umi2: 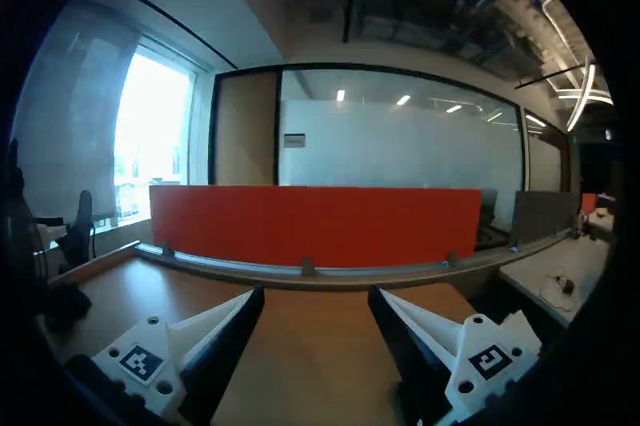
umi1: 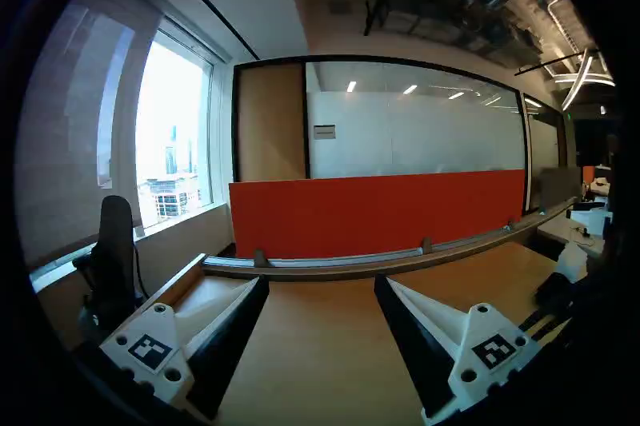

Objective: Fold towel

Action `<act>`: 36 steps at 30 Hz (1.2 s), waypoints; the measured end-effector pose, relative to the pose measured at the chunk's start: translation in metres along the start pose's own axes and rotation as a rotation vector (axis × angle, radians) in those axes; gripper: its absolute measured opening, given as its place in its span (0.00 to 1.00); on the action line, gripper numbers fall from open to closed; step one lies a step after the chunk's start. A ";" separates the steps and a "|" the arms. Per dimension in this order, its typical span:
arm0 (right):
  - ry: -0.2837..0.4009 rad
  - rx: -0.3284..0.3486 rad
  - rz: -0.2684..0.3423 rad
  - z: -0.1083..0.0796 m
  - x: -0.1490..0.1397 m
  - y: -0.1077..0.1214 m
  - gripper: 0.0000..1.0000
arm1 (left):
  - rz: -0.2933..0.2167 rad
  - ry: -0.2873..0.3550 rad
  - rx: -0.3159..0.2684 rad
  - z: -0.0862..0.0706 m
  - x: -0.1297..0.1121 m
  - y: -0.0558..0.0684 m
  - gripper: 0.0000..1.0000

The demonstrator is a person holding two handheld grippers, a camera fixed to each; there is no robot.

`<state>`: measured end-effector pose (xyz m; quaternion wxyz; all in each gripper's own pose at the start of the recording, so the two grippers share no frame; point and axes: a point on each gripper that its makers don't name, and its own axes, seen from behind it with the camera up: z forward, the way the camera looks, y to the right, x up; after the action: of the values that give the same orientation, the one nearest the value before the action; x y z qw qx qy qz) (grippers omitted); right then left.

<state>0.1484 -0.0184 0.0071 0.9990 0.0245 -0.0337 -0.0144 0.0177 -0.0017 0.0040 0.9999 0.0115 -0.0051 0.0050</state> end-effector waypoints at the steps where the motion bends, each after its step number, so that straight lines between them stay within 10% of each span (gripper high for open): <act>1: 0.000 0.001 0.000 0.001 0.000 -0.002 1.00 | -0.001 -0.001 0.000 0.001 -0.001 -0.001 0.98; 36: -0.007 -0.040 -0.013 0.000 0.018 -0.012 1.00 | -0.013 0.028 -0.005 0.010 -0.033 0.004 0.98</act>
<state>0.1663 -0.0306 0.0079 0.9991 0.0046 -0.0369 -0.0218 -0.0153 0.0014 0.0139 0.9999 0.0089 0.0092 -0.0013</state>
